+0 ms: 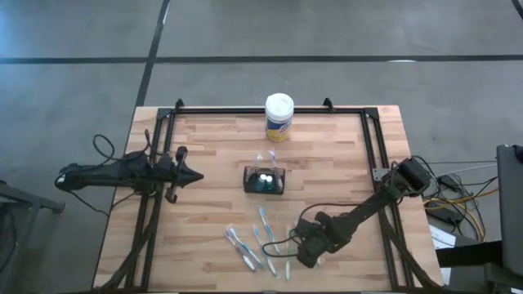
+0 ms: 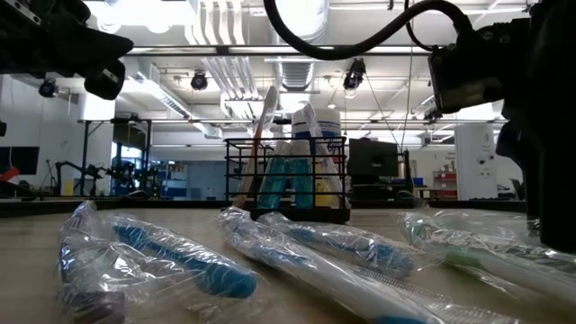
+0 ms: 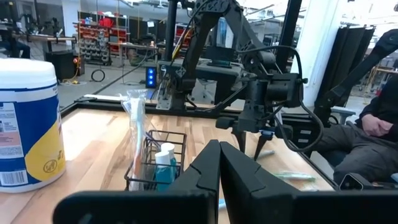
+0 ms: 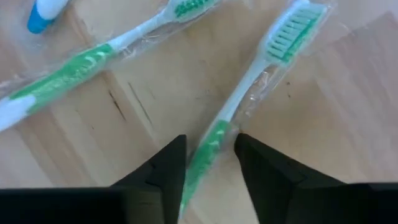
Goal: Pick & Place toothbrushing station
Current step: Put the right green toothbrush into the wire organizer
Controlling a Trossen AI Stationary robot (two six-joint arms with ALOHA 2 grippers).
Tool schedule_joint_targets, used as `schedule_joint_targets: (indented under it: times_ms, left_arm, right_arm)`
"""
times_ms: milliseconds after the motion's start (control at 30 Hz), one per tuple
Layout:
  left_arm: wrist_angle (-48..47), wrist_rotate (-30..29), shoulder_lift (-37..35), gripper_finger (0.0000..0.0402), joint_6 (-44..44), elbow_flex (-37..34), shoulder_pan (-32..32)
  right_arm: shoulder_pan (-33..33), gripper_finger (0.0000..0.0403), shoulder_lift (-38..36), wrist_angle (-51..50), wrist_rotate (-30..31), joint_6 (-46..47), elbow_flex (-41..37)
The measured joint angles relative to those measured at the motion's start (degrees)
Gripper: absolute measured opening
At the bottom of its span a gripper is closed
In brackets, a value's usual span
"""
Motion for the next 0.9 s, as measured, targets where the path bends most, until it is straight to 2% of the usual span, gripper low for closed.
schedule_joint_targets:
  times_ms: [300, 467, 633, 800, 900]
  left_arm:
    - [-0.6, -0.5, 0.0, 0.0012, 0.2, 0.0, 0.0]
    - [-0.6, -0.6, 0.0, 0.0012, 0.4, 0.0, 0.0]
    - [-0.6, -0.6, 0.2, 0.0012, 0.1, 0.0, 0.0]
    - [-0.8, -1.2, 0.4, 0.0012, 0.1, -0.4, 0.0]
    - [0.2, -2.5, 0.6, 0.0012, 0.1, -0.8, 0.0]
  right_arm:
    - [-0.1, 0.0022, -1.7, -1.6, -0.1, -2.8, 0.3]
    - [-0.1, 0.0020, -4.5, -6.3, 2.5, -4.8, 2.3]
    - [-0.1, 0.0020, -9.0, -10.4, 11.1, -8.2, 7.0]
    - [-0.1, 0.0019, -12.2, -8.1, 18.9, -16.8, 10.5]
    - [-0.3, 0.0019, -14.1, -2.5, 19.9, -24.8, 11.8]
